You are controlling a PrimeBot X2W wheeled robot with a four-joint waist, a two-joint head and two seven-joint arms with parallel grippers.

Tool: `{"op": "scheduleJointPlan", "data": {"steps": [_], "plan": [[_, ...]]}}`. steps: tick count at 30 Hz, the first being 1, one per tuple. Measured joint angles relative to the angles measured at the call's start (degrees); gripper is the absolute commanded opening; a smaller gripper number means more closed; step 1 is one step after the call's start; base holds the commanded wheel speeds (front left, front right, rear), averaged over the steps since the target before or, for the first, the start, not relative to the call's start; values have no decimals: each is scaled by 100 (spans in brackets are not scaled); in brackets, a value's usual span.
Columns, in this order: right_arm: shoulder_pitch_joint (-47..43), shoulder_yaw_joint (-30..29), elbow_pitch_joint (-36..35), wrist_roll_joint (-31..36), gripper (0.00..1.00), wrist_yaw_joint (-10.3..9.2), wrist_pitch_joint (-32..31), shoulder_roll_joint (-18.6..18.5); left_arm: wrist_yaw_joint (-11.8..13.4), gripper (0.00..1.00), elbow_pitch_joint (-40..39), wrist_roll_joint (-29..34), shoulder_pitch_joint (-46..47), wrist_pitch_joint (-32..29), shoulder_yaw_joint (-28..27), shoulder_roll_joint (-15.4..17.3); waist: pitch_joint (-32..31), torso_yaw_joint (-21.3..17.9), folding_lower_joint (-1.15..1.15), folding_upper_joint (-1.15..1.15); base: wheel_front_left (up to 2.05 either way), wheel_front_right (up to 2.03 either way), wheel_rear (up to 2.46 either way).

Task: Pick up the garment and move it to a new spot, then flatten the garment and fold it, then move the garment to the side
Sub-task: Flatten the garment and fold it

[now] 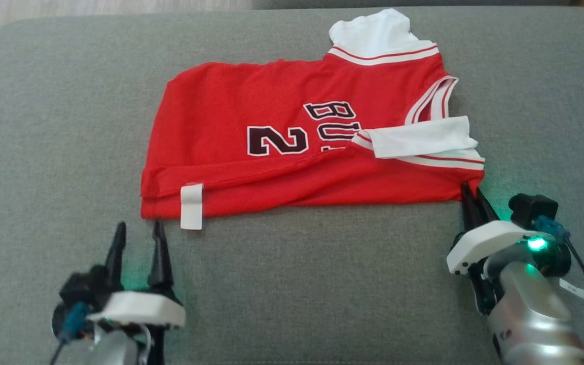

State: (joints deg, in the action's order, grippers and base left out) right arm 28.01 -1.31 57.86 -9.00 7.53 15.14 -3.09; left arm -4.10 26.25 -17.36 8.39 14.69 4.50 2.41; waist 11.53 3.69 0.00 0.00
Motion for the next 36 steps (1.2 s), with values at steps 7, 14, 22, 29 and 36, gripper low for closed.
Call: {"op": "scheduleJointPlan", "data": {"steps": [7, 14, 22, 29, 36], "plan": [[-4, 155, -225, -15, 0, 0, -1, 12, -209, 100, 639, -4, 597, 1, -302, -13, 128, -134, 0, 0, 0, 0, 0], [1, 322, -443, -148, 0, 0, -1, 21, -300, 100, 1361, 26, 881, 0, -443, -36, 263, -267, 0, 0, 0, 0, 0], [-2, 612, -658, -486, 0, 0, -10, 15, -304, 0, 1813, -256, 1205, 27, -247, -18, 341, -388, 1, 0, 0, 0, 0], [-45, 719, -934, -1021, 0, 0, -35, 14, -303, 0, 1883, -1182, 1264, 30, 257, 40, 151, -392, 0, 0, 0, 0, 0], [38, 602, -1006, -1115, 0, 0, -36, 13, -347, 0, 1146, -1326, 1246, 0, 81, 354, -433, -379, 0, 0, 0, 0, 0]]}}
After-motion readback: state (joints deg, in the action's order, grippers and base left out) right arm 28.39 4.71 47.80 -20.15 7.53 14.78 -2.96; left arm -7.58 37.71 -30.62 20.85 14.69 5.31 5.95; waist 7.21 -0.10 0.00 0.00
